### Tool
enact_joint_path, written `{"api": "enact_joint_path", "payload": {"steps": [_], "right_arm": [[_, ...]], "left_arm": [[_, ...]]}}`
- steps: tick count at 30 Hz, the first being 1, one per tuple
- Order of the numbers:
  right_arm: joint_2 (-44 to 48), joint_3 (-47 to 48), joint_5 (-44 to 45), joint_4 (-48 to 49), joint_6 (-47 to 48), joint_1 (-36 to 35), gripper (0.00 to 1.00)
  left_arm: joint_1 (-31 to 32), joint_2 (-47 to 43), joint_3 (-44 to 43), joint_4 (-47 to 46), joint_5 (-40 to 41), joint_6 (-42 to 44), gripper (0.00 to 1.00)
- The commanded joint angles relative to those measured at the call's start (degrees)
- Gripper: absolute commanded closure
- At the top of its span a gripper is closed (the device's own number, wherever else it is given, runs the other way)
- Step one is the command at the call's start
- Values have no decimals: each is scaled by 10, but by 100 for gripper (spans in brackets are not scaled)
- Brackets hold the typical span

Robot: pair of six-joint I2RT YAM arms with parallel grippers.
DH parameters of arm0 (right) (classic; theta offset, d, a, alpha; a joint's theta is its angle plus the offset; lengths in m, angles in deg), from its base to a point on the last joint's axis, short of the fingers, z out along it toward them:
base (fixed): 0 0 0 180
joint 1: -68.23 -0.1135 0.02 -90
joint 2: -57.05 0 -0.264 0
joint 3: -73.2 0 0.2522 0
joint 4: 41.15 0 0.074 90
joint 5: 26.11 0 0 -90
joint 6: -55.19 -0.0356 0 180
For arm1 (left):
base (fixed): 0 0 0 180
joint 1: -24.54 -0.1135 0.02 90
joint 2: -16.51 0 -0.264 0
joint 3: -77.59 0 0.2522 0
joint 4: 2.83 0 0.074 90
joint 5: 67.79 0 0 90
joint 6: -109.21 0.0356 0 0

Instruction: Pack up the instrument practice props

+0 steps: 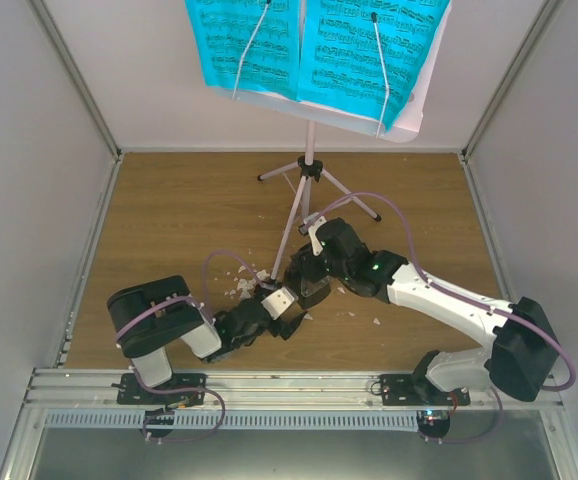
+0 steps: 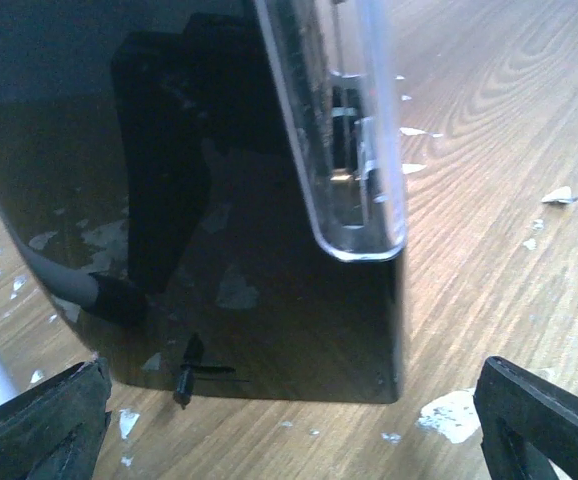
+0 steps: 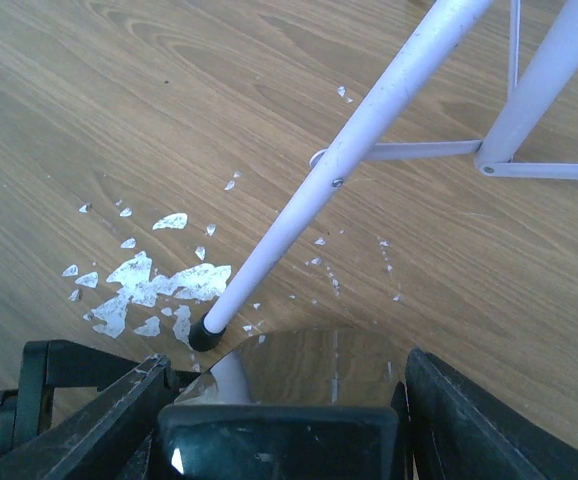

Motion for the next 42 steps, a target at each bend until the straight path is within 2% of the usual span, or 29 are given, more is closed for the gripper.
{"api": "enact_joint_path", "payload": {"steps": [1, 23, 33, 42], "right_arm": [[10, -7, -13, 16, -11, -4, 37], [11, -9, -11, 18, -13, -4, 37], [18, -12, -8, 19, -17, -4, 37], [15, -12, -8, 20, -17, -4, 37]], "left_arm": [[-17, 15, -3, -60, 3, -17, 1], [-30, 53, -39, -25, -21, -18, 7], [-30, 63, -54, -9, -15, -33, 16], [-30, 67, -58, -4, -9, -36, 28]]}}
